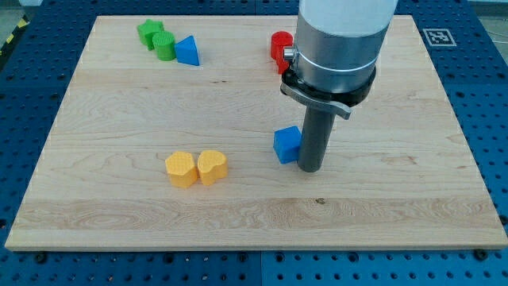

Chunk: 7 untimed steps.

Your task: Push blue cube diagonal to the top right of the yellow heart

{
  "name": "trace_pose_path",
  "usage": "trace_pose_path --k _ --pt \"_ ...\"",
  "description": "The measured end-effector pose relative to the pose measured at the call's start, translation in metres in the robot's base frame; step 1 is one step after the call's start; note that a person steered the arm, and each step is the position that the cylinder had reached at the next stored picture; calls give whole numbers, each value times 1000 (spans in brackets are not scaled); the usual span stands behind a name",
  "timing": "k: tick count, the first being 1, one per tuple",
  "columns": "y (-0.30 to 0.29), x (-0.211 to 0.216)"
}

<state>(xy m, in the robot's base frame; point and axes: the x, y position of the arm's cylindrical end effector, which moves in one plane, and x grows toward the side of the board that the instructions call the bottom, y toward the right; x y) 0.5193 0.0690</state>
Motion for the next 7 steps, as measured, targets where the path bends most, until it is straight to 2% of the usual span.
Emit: trace_pose_path --k 4,6,7 --pt "-7 -27" --pt "-48 -19" --pt "-58 -35"
